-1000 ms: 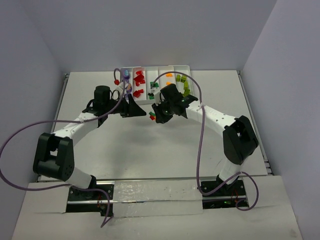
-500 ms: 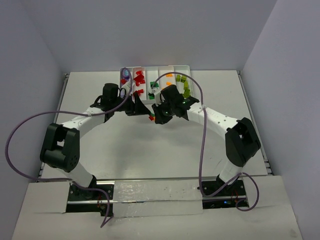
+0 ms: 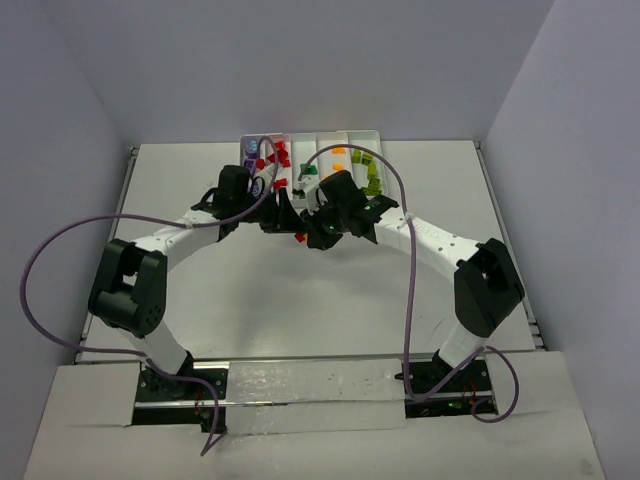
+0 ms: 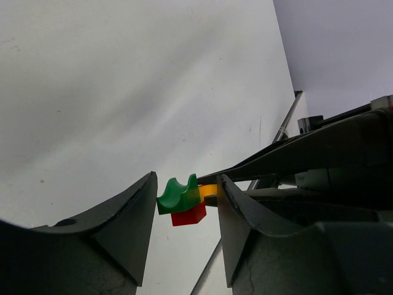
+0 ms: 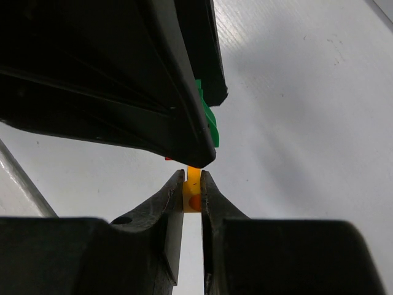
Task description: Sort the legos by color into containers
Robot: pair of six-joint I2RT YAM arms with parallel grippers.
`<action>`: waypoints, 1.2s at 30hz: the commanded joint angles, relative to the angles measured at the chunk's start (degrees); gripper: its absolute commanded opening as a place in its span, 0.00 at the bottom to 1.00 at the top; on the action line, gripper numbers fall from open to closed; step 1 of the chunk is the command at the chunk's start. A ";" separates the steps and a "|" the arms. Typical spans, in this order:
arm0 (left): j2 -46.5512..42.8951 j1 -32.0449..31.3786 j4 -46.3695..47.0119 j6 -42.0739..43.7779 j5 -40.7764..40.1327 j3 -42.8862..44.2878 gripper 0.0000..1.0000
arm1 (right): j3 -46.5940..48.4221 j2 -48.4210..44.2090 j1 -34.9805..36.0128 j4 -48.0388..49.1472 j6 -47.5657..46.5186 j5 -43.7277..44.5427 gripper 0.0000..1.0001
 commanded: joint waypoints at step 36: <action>4.26 -0.86 0.94 0.64 -6.96 6.58 0.00 | -3.81 -5.95 3.84 0.86 -9.25 -8.45 0.00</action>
